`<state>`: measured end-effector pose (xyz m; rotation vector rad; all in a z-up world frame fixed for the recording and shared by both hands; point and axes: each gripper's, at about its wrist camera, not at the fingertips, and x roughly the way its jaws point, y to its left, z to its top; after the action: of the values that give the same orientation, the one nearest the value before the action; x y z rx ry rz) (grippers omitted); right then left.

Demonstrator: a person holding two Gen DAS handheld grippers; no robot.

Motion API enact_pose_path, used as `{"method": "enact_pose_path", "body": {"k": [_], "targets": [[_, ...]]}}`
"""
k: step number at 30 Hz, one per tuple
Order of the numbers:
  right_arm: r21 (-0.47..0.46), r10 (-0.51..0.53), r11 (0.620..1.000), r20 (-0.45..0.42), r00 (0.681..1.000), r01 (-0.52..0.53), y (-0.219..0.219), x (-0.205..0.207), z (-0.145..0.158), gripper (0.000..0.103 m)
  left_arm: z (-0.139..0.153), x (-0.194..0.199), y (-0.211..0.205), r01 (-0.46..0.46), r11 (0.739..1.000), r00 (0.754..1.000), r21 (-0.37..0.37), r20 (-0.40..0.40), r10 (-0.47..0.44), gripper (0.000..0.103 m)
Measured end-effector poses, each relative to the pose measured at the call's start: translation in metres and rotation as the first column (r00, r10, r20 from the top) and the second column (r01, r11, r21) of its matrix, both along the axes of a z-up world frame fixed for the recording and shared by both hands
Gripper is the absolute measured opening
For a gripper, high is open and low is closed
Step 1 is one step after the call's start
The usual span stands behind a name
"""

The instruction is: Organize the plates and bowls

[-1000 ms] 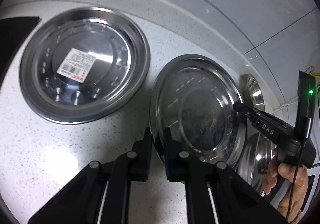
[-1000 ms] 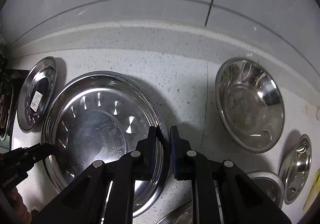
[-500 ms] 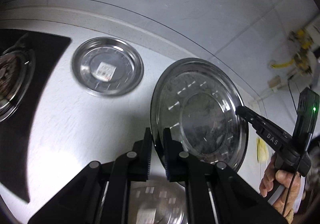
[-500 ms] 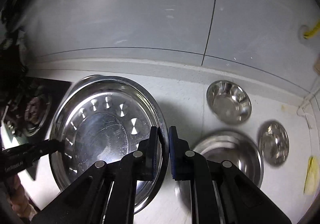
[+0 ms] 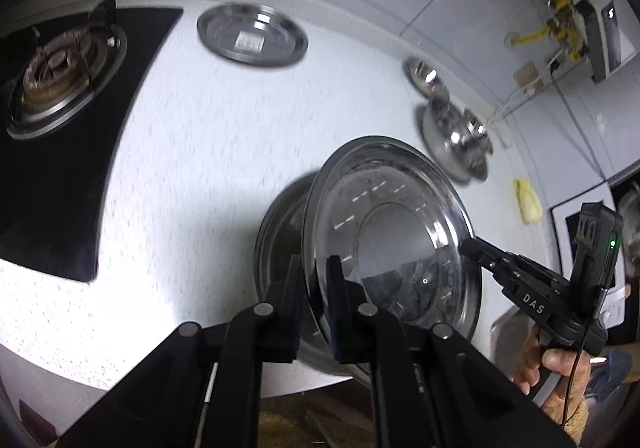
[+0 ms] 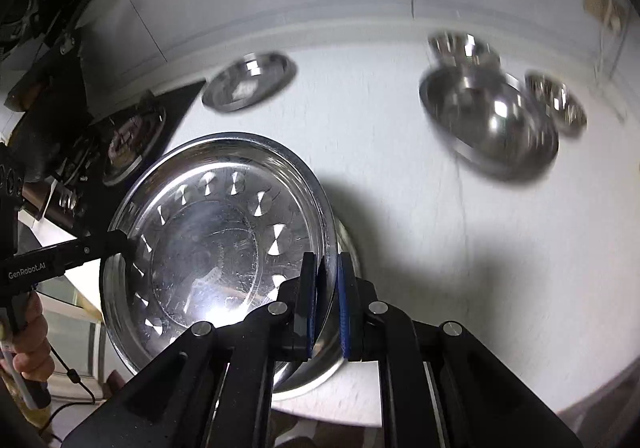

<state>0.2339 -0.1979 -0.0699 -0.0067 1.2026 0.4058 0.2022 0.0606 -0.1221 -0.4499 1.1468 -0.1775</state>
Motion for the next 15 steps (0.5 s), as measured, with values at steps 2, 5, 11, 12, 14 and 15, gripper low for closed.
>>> {"method": "enact_pose_path", "body": {"k": [2, 5, 11, 12, 14, 15], "targets": [[-0.011, -0.010, 1.000, -0.023, 1.000, 0.010, 0.000, 0.000, -0.013, 0.009, -0.017, 0.004, -0.001, 0.002, 1.000, 1.000, 0.016, -0.020, -0.002, 0.010], [-0.024, -0.027, 0.999, -0.060, 0.998, 0.026, 0.000, 0.003, -0.029, 0.009, -0.040, 0.004, -0.001, -0.007, 0.999, 0.999, 0.040, -0.052, 0.009, 0.010], [-0.032, -0.050, 0.998, -0.094, 0.994, 0.047, -0.002, -0.003, -0.051, 0.009, -0.051, 0.002, -0.003, -0.004, 0.998, 0.999, 0.060, -0.045, 0.006, 0.009], [-0.032, -0.056, 0.998, -0.092, 0.994, 0.053, -0.004, -0.004, -0.051, 0.009, -0.051, 0.002, -0.004, 0.000, 0.997, 0.999, 0.077, -0.037, 0.003, 0.009], [-0.020, -0.062, 0.998, -0.088, 0.994, 0.060, -0.008, -0.003, -0.050, 0.009, -0.050, 0.002, -0.005, -0.004, 0.996, 0.999, 0.094, -0.034, 0.007, 0.009], [-0.015, -0.068, 0.998, -0.082, 0.994, 0.067, -0.010, -0.003, -0.048, 0.009, -0.050, 0.001, -0.004, -0.002, 0.995, 1.000, 0.095, -0.031, 0.005, 0.008]]}}
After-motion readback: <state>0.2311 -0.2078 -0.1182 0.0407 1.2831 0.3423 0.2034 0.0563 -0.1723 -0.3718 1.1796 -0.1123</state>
